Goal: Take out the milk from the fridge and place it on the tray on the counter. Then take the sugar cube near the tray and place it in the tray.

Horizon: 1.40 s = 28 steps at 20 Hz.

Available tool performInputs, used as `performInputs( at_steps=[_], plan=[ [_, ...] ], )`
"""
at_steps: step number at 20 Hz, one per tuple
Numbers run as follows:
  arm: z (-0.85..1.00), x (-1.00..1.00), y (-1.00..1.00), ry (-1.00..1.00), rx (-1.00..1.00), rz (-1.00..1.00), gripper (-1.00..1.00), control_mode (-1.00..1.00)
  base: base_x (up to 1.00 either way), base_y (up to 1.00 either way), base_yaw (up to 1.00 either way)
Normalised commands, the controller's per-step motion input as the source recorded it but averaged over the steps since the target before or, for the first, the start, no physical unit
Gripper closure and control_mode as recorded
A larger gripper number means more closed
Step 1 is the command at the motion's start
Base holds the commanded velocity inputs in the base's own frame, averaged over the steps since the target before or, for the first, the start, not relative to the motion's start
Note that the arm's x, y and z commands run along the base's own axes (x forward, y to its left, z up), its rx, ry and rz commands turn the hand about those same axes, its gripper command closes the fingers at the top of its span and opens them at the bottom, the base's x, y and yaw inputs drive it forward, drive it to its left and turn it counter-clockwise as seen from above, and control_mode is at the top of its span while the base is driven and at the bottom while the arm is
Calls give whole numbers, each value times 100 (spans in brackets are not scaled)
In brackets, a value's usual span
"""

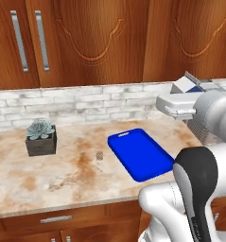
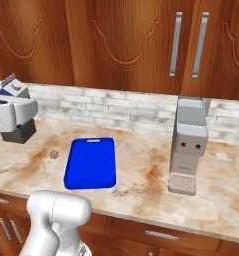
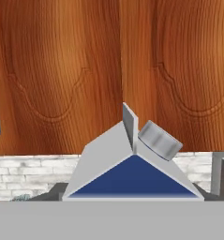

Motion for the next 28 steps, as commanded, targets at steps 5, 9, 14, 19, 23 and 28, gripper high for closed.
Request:
performInputs(
  at_steps=[5, 9, 14, 19, 23, 28],
  plan=[
    [0, 0, 0, 0, 0, 0, 100, 100, 10, -17, -24],
    [0, 0, 0, 0, 0, 0, 100, 100, 0, 0, -13],
    [-14, 1, -3, 0, 0, 4, 100, -100, 2, 0, 1],
    [-79, -1, -50, -1, 3, 26, 100, -100, 0, 0, 0],
    [-75, 18, -43, -1, 7, 32, 100, -100, 0, 0, 0],
    [-71, 33, -33, -14, 12, 26, 100, -100, 0, 0, 0]
  ],
)
